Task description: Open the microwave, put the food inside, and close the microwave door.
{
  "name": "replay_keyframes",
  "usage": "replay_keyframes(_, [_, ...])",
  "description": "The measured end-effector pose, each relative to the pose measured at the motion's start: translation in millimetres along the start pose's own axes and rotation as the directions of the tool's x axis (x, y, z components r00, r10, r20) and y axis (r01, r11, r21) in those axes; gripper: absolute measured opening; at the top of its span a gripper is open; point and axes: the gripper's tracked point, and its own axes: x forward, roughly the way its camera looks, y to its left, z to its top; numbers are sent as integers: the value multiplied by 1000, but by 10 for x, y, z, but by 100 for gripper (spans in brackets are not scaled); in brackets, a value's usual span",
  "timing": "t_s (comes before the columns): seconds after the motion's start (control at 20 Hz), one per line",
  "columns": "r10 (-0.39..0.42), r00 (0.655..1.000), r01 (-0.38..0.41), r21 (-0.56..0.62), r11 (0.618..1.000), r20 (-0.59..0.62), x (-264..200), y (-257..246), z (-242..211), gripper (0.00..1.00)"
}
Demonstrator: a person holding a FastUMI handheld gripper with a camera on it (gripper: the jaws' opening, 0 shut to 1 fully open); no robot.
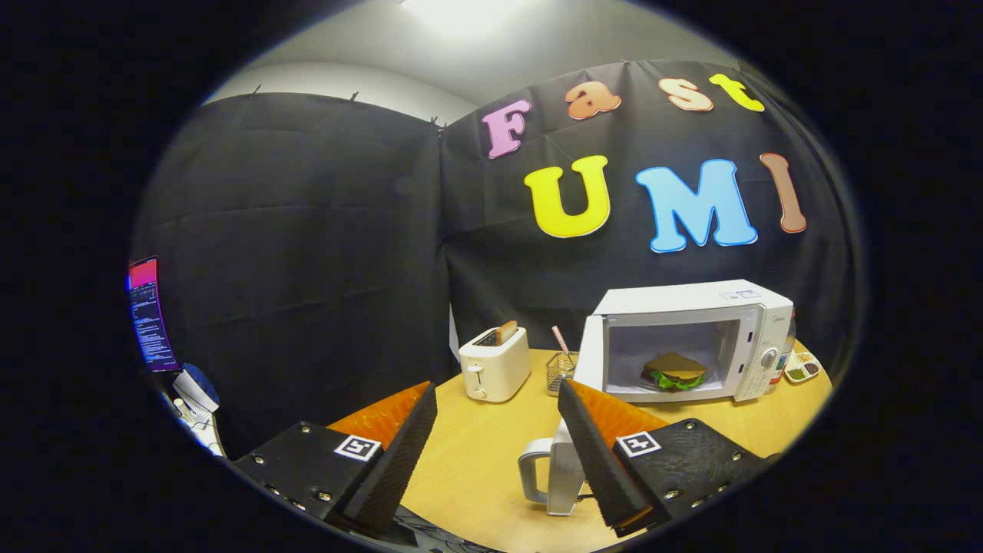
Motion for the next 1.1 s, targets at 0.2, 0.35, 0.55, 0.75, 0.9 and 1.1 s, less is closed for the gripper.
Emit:
replay_keyframes(0.2, [61, 995, -62, -10, 998, -78, 58, 158, -339, 86])
replay_keyframes(0.35, [63, 988, -65, -12, 998, -140, 107, 135, -598, 50])
replay_keyframes(0.55, [57, 976, -65, -29, 997, -212, 172, 20, -872, 2])
replay_keyframes(0.75, [47, 964, -63, -53, 997, -261, 190, -107, -1053, 2])
replay_keyframes(0.9, [60, 963, -68, -22, 997, -264, 204, -191, -1041, 1])
replay_keyframes(1.1, [48, 964, -57, -26, 998, -261, 146, -366, -1006, 1])
